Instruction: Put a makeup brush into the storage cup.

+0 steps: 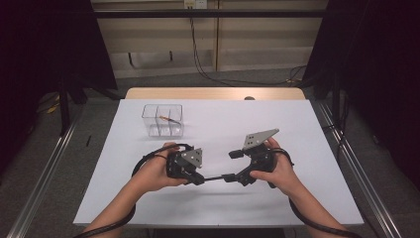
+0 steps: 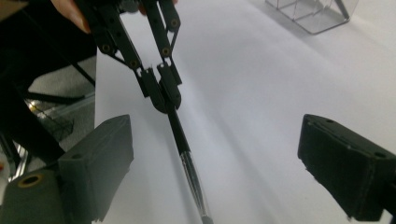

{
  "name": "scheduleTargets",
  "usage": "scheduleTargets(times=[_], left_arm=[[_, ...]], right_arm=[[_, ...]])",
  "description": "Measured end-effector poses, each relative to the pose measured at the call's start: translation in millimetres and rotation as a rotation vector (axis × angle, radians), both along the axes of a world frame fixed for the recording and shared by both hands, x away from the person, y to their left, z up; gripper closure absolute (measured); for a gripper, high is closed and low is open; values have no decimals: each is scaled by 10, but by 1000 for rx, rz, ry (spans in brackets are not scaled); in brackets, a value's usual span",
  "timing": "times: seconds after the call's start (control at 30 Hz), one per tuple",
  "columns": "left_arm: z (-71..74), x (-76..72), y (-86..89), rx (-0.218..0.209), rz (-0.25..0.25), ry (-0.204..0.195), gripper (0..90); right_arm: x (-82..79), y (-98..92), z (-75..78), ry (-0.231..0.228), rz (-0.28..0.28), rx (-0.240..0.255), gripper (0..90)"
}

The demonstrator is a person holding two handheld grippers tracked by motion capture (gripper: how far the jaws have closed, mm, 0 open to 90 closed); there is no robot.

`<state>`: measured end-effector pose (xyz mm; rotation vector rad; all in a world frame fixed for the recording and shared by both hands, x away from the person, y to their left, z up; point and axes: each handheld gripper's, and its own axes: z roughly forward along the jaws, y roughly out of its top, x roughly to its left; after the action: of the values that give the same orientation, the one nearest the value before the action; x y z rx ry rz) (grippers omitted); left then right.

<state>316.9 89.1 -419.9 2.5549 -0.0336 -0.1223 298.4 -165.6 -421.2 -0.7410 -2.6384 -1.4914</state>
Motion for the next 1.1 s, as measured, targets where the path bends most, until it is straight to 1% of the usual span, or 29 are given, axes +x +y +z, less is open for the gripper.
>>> scheduleTargets(times=[0.1, 0.17, 0.23, 0.3, 0.4, 0.47, 0.5, 0.6, 0.63, 0.7, 0.73, 0.77, 0.8, 1.03, 1.1], left_arm=[[-3, 4, 11, -9, 2, 2, 841], [-4, 7, 18, -11, 4, 2, 841], [-9, 1, 25, -21, 16, 4, 841], [-9, 3, 30, -25, 17, 3, 841], [-11, 10, 35, -25, 16, 15, 841], [-21, 7, 36, -32, 23, 13, 841], [-33, 3, 35, -42, 30, 10, 841], [-40, 3, 40, -47, 38, 14, 841], [-40, 7, 43, -48, 37, 19, 841], [-45, 12, 50, -50, 45, 17, 841], [-51, 11, 55, -62, 53, 20, 841], [-46, 18, 62, -62, 53, 22, 841], [-52, 13, 65, -75, 68, 22, 841], [-59, 25, 102, -113, 100, 24, 841], [-57, 28, 114, -132, 104, 25, 841]], right_arm=[[-12, -25, -18, -21, -33, 48, 88], [-15, -41, -30, -26, -50, 76, 85], [-22, -54, -38, -36, -61, 96, 85], [-32, -69, -40, -51, -77, 115, 84], [-44, -84, -49, -58, -86, 137, 80], [-54, -92, -59, -64, -92, 151, 79], [-58, -96, -67, -66, -96, 163, 79], [-57, -108, -73, -70, -103, 156, 79], [-58, -114, -71, -71, -106, 161, 79], [-60, -126, -69, -79, -114, 167, 79], [-59, -131, -71, -79, -115, 167, 79], [-59, -136, -74, -84, -122, 166, 79], [-56, -139, -78, -80, -124, 172, 79], [-57, -133, -83, -84, -126, 178, 79], [-57, -133, -87, -84, -126, 180, 80]])
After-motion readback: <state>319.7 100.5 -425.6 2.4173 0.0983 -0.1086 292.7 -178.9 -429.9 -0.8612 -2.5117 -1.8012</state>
